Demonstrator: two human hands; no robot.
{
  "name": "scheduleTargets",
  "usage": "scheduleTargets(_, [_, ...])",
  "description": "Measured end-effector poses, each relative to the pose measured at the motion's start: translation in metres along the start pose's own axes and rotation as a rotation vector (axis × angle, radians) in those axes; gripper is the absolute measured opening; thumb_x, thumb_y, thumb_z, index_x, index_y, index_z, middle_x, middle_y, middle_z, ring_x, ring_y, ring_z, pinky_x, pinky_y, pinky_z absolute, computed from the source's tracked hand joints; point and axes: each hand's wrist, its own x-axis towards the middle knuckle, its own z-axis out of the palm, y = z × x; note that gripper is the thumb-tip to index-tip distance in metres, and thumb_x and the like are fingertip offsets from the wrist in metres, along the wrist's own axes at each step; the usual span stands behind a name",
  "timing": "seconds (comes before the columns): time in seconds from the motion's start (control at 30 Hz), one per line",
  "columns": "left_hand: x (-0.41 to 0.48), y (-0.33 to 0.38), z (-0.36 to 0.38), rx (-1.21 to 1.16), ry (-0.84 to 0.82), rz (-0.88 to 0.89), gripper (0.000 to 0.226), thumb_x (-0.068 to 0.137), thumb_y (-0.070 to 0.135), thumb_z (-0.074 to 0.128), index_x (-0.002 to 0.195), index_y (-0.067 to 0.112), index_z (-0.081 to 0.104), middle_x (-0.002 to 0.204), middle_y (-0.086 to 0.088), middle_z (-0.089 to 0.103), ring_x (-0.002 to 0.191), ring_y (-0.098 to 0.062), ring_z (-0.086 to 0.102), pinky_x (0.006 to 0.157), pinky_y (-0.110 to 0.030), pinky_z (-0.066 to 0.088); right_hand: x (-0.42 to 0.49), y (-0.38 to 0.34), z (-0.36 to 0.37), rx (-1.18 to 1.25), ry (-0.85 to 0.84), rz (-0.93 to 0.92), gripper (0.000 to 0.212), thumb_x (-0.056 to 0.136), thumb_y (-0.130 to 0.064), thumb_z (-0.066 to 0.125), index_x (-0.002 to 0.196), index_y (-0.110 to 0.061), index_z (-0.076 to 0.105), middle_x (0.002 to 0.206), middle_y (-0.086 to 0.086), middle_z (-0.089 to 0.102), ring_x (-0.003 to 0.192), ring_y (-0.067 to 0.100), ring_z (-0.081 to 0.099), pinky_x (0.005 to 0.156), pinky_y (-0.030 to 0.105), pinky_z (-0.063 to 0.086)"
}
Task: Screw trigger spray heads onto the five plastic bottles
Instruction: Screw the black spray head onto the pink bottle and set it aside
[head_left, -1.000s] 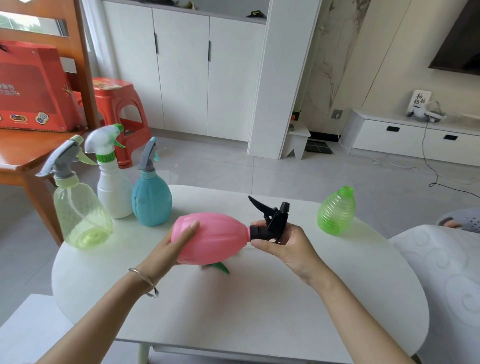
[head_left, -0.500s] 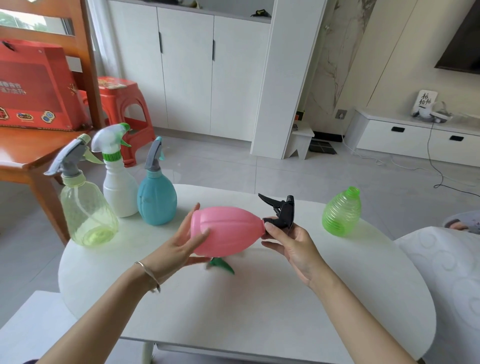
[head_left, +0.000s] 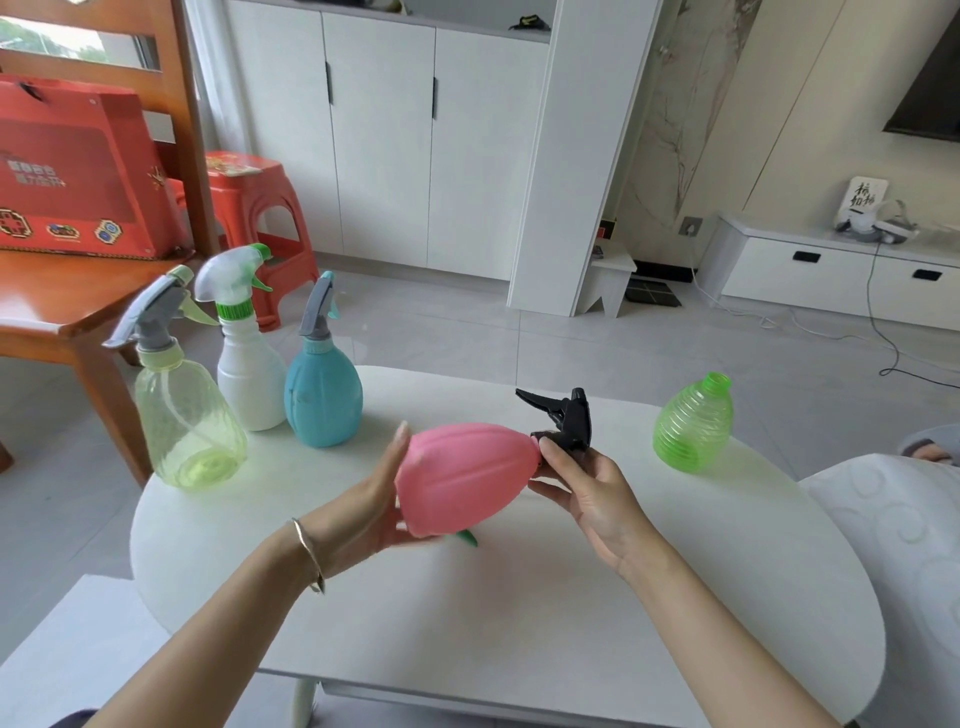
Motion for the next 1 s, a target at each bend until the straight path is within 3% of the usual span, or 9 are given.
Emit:
scheduleTargets(0.07, [-0.001,-0.001,0.002,0.003,0.011,-0.087,0.070,0.068,0.077,0.041,0.129,0.043,0.044,0.119,-0.015,0.066,0.099,-0.032,0.070,0.071,-0.042,0.059,0.000,0.001,0.000,-0.019,0.001,-0.009,0.029,0.077,-0.029,0.068,0.101,-0.012,0.069,0.091,0.001,0.073,0.083,0.014,0.068,0.074,0.026,0.055])
scheduleTargets(0.17, [0.002,-0.004,-0.002,0.049,0.129,0.105,0.103,0.062,0.058,0.077,0.146,0.041,0.018,0.141,-0.004,0.044,0.106,-0.018,0.067,0.083,-0.036,0.058,0.001,-0.001,-0.003,-0.017,0.022,-0.016,0.026,0.084,-0.027,0.064,0.106,-0.012,0.067,0.098,0.000,0.074,0.088,0.012,0.070,0.075,0.025,0.054])
scheduleTargets(0.23, [0.004,-0.004,-0.006,0.072,0.114,0.200,0.106,0.057,0.042,0.085,0.145,0.031,0.027,0.142,-0.003,0.049,0.116,-0.016,0.061,0.093,-0.031,0.053,0.001,-0.002,-0.003,-0.011,0.023,-0.024,0.034,0.079,-0.032,0.066,0.107,-0.014,0.066,0.098,-0.002,0.074,0.090,0.011,0.070,0.074,0.024,0.054])
scheduleTargets(0.37, [-0.001,0.000,0.004,-0.076,0.043,-0.031,0.079,0.070,0.070,0.061,0.138,0.037,0.035,0.134,-0.008,0.054,0.106,-0.029,0.067,0.079,-0.041,0.058,0.001,0.001,0.001,-0.037,0.014,-0.043,0.038,0.071,-0.036,0.069,0.104,-0.017,0.067,0.094,-0.007,0.074,0.092,0.009,0.069,0.074,0.022,0.053])
scheduleTargets(0.43, [0.000,-0.002,0.007,0.003,0.136,0.014,0.065,0.075,0.063,0.053,0.134,0.041,0.036,0.136,-0.008,0.049,0.102,-0.027,0.069,0.077,-0.042,0.060,0.001,0.000,0.001,-0.038,0.029,-0.048,0.035,0.072,-0.035,0.068,0.103,-0.017,0.068,0.093,-0.007,0.075,0.091,0.009,0.069,0.074,0.021,0.053])
scheduleTargets(0.53, [-0.001,0.001,0.005,0.121,0.238,0.212,0.083,0.069,0.042,0.081,0.137,0.045,0.033,0.138,0.003,0.046,0.104,-0.013,0.067,0.081,-0.032,0.059,0.003,-0.002,-0.002,0.005,0.059,-0.038,0.036,0.072,-0.036,0.067,0.102,-0.017,0.068,0.097,-0.004,0.074,0.090,0.009,0.069,0.076,0.023,0.052])
scheduleTargets(0.63, [-0.002,0.000,0.004,0.085,0.198,0.200,0.104,0.055,0.041,0.081,0.143,0.044,0.023,0.136,0.011,0.046,0.105,-0.005,0.066,0.077,-0.025,0.057,0.003,-0.002,-0.001,0.023,0.049,-0.047,0.037,0.071,-0.036,0.068,0.102,-0.016,0.067,0.100,-0.002,0.072,0.092,0.010,0.067,0.081,0.026,0.052])
scheduleTargets(0.87, [0.002,-0.003,0.006,-0.084,0.176,0.009,0.074,0.059,0.063,0.072,0.125,0.035,0.051,0.124,-0.007,0.064,0.101,-0.026,0.070,0.071,-0.038,0.059,0.001,-0.005,0.001,-0.080,0.015,-0.088,0.034,0.067,-0.029,0.073,0.098,-0.015,0.070,0.092,-0.007,0.073,0.090,0.007,0.067,0.079,0.023,0.056])
scheduleTargets(1.0, [0.002,-0.002,0.009,-0.044,0.276,0.100,0.070,0.054,0.058,0.077,0.117,0.034,0.055,0.121,-0.006,0.064,0.092,-0.023,0.072,0.067,-0.038,0.059,-0.001,-0.004,0.005,-0.058,0.028,-0.096,0.033,0.072,-0.024,0.070,0.101,-0.009,0.068,0.098,0.002,0.072,0.092,0.011,0.068,0.080,0.026,0.056])
